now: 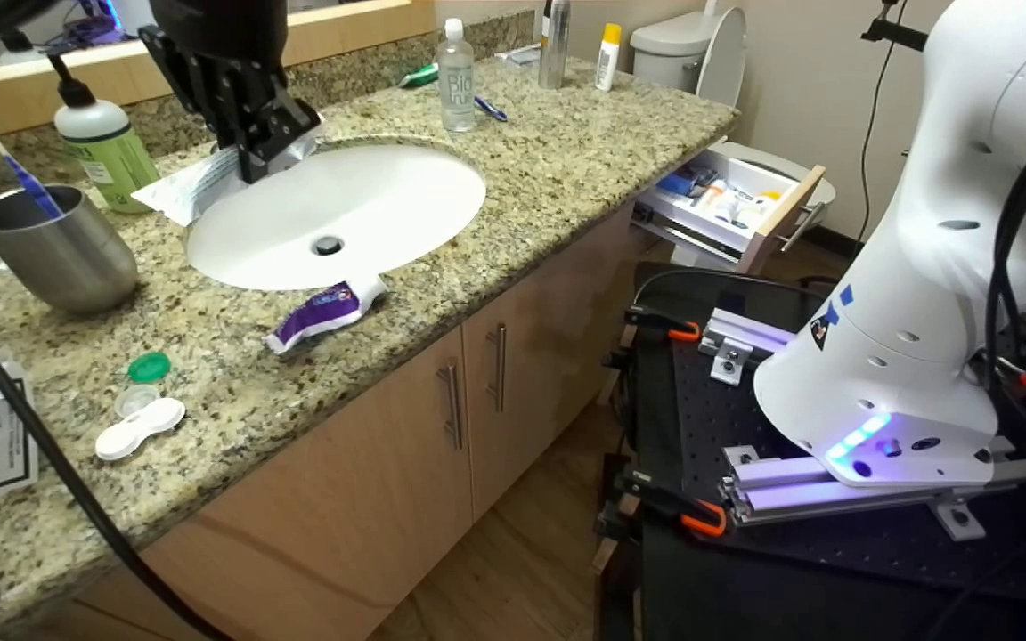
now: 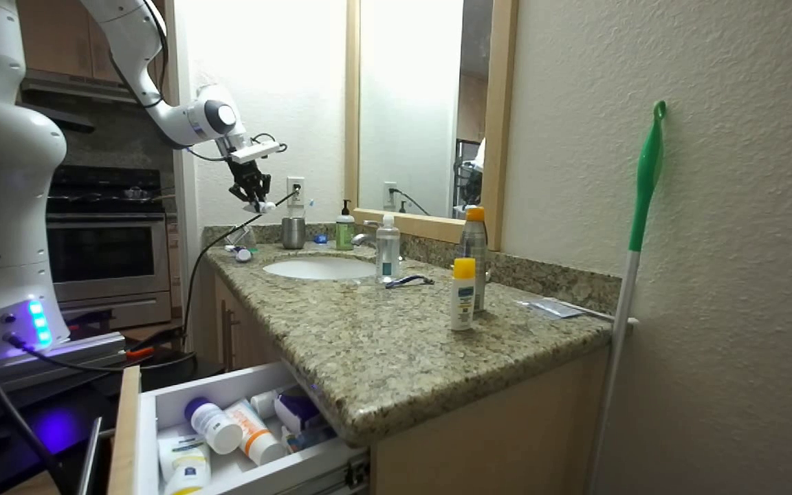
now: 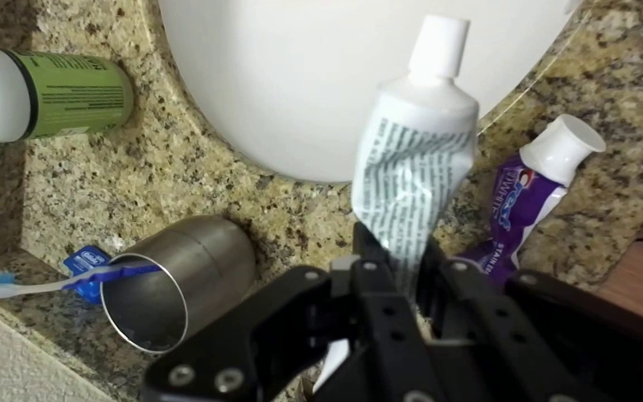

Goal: Move the white tube to the left side of the sink counter

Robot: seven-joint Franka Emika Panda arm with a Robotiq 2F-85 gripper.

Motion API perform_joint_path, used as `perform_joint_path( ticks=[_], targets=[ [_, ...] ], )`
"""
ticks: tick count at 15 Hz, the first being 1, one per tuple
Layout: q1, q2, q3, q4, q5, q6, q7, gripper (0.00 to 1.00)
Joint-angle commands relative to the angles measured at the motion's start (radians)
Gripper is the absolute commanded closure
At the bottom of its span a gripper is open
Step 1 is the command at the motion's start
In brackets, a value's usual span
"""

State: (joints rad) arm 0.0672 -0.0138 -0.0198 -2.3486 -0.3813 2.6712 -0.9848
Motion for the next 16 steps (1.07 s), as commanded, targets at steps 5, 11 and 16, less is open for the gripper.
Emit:
perform_joint_path(
  ticks=[5, 11, 16],
  targets=[
    [-0.002, 0.114, 0.056, 0.003, 0.034, 0.004, -0.020, 0.96],
    [-0.010, 0.132, 0.067, -0.006, 0.014, 0.003, 0.017, 0.96],
    [0.008, 0.195, 0.054, 0.030, -0.076, 0.047, 0.115, 0.96]
  ],
)
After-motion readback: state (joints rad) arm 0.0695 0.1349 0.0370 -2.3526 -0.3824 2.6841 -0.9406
